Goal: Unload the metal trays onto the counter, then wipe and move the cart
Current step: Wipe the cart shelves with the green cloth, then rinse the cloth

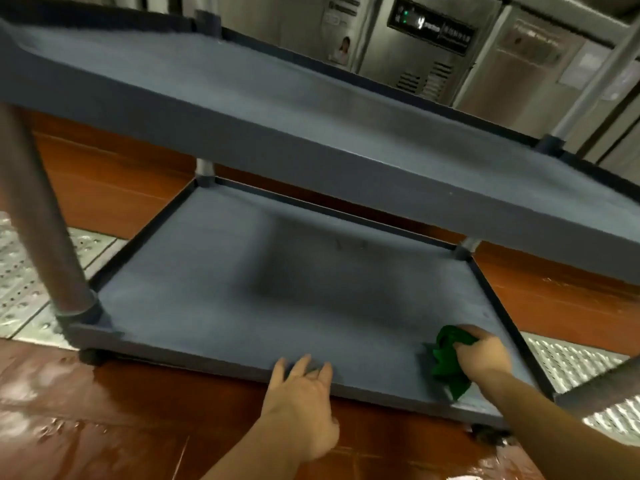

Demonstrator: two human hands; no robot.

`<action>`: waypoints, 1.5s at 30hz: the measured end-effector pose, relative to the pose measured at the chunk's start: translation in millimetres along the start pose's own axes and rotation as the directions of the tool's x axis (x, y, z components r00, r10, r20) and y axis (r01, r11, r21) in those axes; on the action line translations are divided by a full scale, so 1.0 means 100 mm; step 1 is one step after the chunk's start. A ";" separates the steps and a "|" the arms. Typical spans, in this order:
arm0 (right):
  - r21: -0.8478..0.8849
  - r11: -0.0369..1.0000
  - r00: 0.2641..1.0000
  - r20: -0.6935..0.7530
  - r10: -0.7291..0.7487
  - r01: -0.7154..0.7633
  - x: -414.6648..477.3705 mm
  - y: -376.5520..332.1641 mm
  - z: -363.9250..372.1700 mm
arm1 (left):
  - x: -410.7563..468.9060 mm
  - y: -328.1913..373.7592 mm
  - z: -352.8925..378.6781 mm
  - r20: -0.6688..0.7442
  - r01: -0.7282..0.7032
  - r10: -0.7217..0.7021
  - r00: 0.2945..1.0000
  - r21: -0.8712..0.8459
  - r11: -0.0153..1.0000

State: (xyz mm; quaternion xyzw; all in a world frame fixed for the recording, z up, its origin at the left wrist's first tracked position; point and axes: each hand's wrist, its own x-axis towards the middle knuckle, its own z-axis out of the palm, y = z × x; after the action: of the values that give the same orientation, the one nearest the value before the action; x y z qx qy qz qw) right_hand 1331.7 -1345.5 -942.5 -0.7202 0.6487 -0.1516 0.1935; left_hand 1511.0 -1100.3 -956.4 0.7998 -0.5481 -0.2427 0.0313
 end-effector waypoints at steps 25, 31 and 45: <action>-0.189 0.559 0.564 0.525 -0.638 0.807 -1.31 -2.06 1.60 | -1.02 -2.15 -0.44 -0.468 0.076 -0.826 0.314 -0.855 0.513; -0.081 0.647 0.599 0.475 -0.644 0.759 -1.27 -1.96 1.47 | -1.00 -2.10 -0.90 -0.513 -0.235 -0.739 0.438 -0.858 0.457; 0.242 0.890 0.848 0.287 -0.446 0.386 -1.23 -2.10 1.15 | -1.00 -1.98 -1.04 -0.480 -0.189 -0.636 0.604 -0.862 0.471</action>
State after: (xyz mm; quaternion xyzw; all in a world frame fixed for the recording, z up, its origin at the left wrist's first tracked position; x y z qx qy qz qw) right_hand 1555.6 -1196.6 -939.6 -0.8392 0.4182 -0.1218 0.3256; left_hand 1697.5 -954.8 -891.9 0.7665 -0.1579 -0.1208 0.6108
